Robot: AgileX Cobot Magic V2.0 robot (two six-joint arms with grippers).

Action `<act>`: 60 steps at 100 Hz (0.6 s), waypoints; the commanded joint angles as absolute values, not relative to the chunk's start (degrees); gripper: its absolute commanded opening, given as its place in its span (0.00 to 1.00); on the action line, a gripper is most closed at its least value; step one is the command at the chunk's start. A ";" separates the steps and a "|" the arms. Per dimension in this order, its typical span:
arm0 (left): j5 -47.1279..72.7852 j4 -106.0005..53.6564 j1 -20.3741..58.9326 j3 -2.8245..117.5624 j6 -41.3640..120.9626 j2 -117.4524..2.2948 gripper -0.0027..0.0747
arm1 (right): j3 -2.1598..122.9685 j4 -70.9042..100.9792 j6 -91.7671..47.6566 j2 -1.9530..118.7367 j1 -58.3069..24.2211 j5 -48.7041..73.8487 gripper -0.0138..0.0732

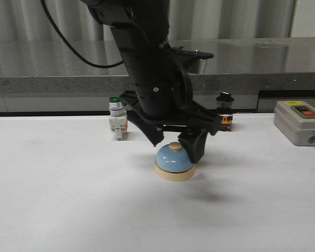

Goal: Place and press bell with both arms

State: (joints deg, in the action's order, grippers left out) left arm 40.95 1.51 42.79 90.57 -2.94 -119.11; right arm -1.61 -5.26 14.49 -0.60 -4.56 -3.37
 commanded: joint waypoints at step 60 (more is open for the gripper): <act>41.34 1.58 37.28 81.36 -3.76 -95.77 0.75 | -0.54 -5.57 14.27 -1.76 -4.60 -8.25 0.08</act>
